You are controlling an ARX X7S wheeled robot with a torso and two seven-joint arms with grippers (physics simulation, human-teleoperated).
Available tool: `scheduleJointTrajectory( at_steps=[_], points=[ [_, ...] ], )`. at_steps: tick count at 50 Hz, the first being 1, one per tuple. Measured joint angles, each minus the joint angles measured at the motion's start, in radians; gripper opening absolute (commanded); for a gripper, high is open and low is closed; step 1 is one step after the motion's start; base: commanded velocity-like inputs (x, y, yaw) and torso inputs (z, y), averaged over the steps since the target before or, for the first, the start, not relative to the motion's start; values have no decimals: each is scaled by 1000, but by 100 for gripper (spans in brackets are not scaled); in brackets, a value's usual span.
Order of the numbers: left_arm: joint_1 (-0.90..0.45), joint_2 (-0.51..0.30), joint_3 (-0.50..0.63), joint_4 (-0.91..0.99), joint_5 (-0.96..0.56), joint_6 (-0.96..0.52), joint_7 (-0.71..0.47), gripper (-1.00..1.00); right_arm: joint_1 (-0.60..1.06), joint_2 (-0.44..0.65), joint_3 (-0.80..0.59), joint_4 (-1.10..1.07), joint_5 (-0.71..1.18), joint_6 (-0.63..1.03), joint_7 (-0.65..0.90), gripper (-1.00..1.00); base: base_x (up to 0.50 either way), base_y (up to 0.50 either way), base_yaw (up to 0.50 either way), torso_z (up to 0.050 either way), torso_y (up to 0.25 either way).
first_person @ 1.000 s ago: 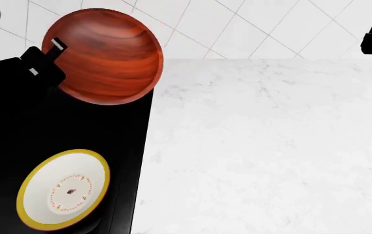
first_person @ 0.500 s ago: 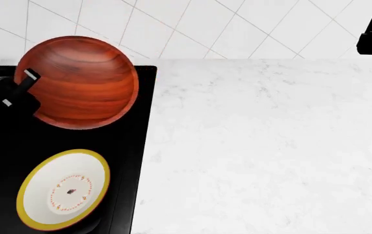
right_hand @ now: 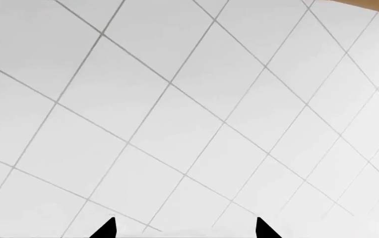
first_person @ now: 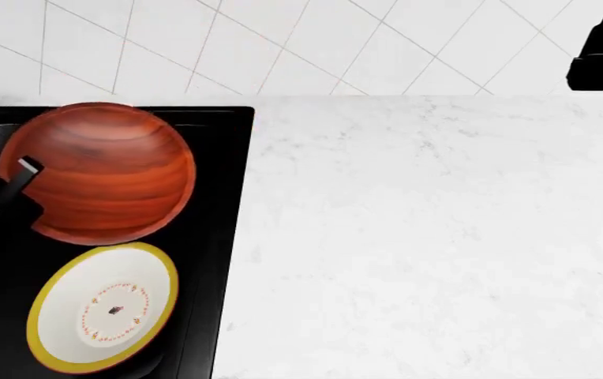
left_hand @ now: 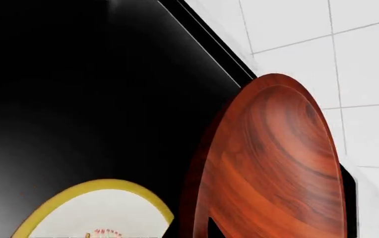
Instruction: Stack the bowls in the sink.
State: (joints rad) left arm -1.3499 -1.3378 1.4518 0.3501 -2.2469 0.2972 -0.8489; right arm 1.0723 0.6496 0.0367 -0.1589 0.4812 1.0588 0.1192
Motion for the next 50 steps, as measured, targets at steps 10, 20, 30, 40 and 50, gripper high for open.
scheduleJointTrajectory(
  at_steps=[10,20,30,40,50],
  points=[
    [40,-17,19,-1,10,24,12,-100,3,-4,-9,5,-2,-3,1,100,0,0,0,0,0],
    [82,-31,41,2,23,48,22,-100,3,-6,-14,9,-3,-6,2,100,0,0,0,0,1],
    [119,-33,60,-4,31,68,31,-100,3,-6,-15,7,-1,-4,4,100,0,0,0,0,0],
    [149,-23,78,-23,41,83,39,-100,3,-8,-18,10,-1,-6,6,100,0,0,0,0,1],
    [178,-8,97,-45,51,96,47,-100,0,-10,-21,16,-2,-12,6,100,0,0,0,0,0]
  ],
)
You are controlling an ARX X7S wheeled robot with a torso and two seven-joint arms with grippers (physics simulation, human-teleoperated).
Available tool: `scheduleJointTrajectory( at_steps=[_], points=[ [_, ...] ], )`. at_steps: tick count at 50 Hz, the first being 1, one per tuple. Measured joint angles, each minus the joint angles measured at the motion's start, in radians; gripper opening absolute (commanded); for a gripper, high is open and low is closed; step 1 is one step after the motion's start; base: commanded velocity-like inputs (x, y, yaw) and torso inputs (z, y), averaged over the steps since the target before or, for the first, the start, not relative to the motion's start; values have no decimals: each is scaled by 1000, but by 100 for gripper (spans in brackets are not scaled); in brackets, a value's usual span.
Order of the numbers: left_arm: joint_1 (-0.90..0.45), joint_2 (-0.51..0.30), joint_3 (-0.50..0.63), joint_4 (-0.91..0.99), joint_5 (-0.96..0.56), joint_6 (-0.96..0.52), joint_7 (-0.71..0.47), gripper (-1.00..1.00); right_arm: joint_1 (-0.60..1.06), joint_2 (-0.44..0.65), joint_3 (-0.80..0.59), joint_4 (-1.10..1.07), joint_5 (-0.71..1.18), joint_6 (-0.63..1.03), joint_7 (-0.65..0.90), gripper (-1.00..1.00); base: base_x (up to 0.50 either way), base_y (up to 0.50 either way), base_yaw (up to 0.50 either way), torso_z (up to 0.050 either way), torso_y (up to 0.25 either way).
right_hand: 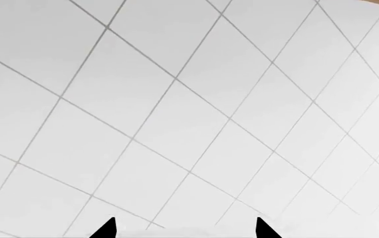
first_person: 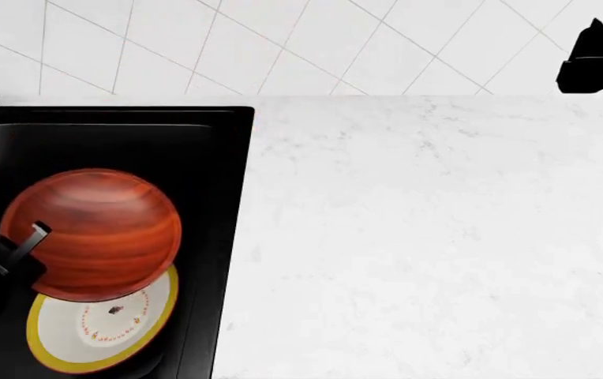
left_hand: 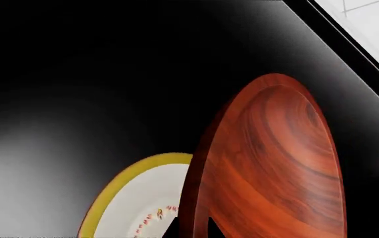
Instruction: Stack the bowls in the sink.
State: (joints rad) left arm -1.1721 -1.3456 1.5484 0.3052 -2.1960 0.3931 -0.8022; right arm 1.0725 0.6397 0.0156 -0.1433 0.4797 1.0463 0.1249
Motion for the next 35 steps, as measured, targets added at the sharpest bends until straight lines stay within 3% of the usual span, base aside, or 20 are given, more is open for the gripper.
scheduleJointTrajectory(
  at_steps=[35],
  points=[
    [97,51,47,-70,4,55,46,-100,5,-2,-14,4,0,0,4,100,0,0,0,0,0]
  ],
)
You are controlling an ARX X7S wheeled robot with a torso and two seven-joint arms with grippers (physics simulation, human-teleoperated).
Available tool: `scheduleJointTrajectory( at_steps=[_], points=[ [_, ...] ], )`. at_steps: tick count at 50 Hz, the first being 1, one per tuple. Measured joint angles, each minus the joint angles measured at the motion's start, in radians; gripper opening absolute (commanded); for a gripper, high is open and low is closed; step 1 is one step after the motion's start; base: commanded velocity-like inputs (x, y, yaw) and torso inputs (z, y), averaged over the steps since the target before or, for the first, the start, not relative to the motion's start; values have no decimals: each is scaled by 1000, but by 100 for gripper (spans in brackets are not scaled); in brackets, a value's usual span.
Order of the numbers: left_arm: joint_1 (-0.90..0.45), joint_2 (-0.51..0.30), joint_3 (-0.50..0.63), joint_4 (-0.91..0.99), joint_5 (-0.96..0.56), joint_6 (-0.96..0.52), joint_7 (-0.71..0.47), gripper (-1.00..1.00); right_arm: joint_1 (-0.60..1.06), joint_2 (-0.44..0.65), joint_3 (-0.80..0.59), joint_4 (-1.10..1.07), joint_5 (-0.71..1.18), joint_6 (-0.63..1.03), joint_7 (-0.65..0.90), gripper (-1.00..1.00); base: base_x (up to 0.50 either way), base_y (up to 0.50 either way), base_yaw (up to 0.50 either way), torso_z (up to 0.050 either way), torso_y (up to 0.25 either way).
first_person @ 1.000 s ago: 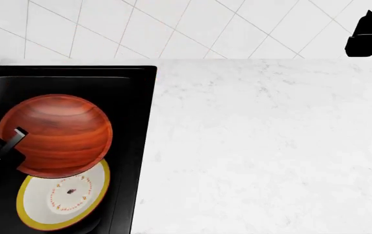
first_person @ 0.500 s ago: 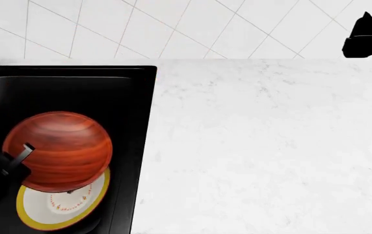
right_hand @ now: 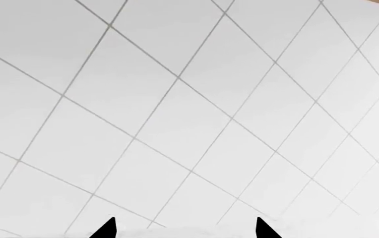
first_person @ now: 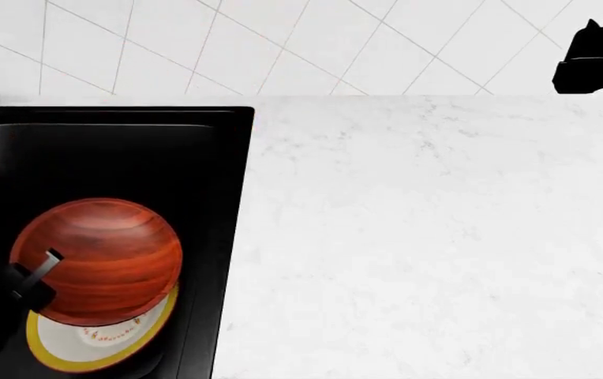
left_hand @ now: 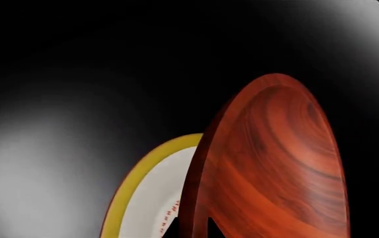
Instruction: Stack the bowls in the sink.
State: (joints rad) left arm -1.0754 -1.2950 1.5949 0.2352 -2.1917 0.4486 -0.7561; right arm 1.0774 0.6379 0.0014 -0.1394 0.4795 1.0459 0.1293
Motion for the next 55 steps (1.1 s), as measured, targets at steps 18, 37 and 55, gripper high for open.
scheduleJointTrajectory(
  at_steps=[18,37,55],
  points=[
    [20,14,5,-24,8,8,16,100,-3,-1,-2,7,0,-9,0,100,0,0,0,0,1],
    [12,-6,-6,-1,22,-1,30,100,0,3,3,-3,8,1,3,100,0,0,0,0,0],
    [-78,-88,-60,119,103,-77,-37,100,5,1,11,-16,19,11,7,100,0,0,0,0,0]
  ],
)
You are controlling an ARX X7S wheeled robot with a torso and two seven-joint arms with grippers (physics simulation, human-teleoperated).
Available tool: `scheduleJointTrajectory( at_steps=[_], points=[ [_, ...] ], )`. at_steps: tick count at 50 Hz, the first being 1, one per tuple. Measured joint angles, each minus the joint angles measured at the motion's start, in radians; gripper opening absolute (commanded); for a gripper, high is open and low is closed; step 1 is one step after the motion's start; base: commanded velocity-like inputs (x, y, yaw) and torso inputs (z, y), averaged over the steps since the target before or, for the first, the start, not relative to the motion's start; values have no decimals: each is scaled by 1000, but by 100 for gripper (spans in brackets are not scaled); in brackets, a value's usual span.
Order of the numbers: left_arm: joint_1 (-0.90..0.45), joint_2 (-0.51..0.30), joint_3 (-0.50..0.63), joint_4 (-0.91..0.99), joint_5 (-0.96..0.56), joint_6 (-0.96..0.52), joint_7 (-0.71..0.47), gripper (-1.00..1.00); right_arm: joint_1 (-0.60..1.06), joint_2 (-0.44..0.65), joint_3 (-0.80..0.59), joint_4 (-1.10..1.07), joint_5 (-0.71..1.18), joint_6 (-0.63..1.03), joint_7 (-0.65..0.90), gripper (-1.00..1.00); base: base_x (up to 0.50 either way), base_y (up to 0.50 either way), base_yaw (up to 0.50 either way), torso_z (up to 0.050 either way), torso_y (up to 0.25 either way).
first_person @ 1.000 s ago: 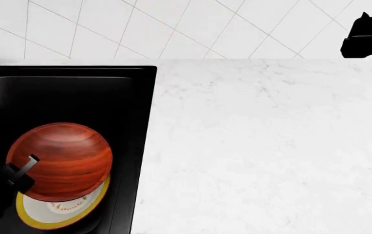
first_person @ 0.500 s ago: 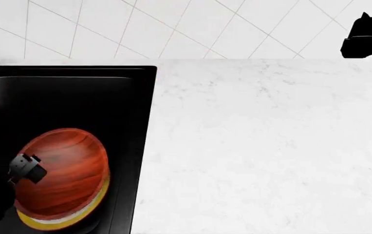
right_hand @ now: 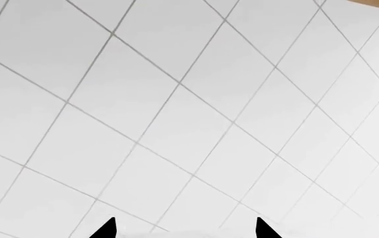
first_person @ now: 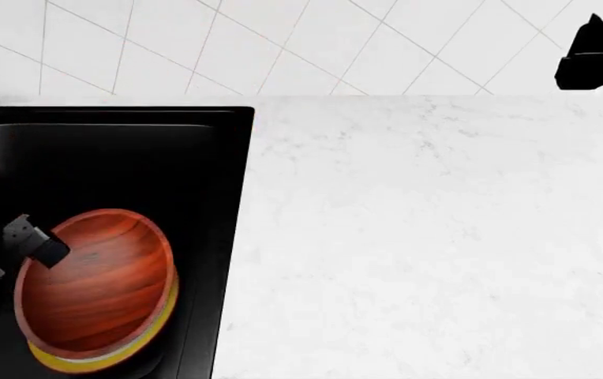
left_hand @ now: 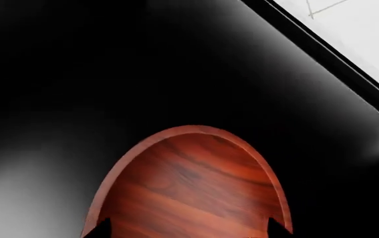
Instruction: Stack the bowls in the sink.
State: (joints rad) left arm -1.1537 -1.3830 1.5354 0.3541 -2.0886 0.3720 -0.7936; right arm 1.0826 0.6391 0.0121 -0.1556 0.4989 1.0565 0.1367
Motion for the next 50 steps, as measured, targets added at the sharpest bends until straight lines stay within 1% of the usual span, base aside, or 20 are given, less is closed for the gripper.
scheduleJointTrajectory(
  at_steps=[9,16,23,32,41,50],
  points=[
    [-69,-9,-40,61,47,-80,-29,100,2,0,7,-13,8,12,5,100,0,0,0,0,0],
    [-128,7,-72,94,90,-151,-45,100,3,-2,9,-22,13,19,9,100,0,0,0,0,0],
    [-207,53,-109,107,144,-238,-60,100,-1,-5,10,-30,18,24,13,100,0,0,0,0,0],
    [-306,110,-145,115,250,-343,-66,100,-13,-10,13,-42,24,26,17,100,0,0,0,0,0],
    [-389,174,-165,118,342,-439,-59,100,-31,-15,20,-58,31,27,22,100,0,0,0,0,0],
    [-457,250,-178,104,393,-512,-45,100,-52,-21,37,-86,46,37,31,100,0,0,0,0,0]
  ],
)
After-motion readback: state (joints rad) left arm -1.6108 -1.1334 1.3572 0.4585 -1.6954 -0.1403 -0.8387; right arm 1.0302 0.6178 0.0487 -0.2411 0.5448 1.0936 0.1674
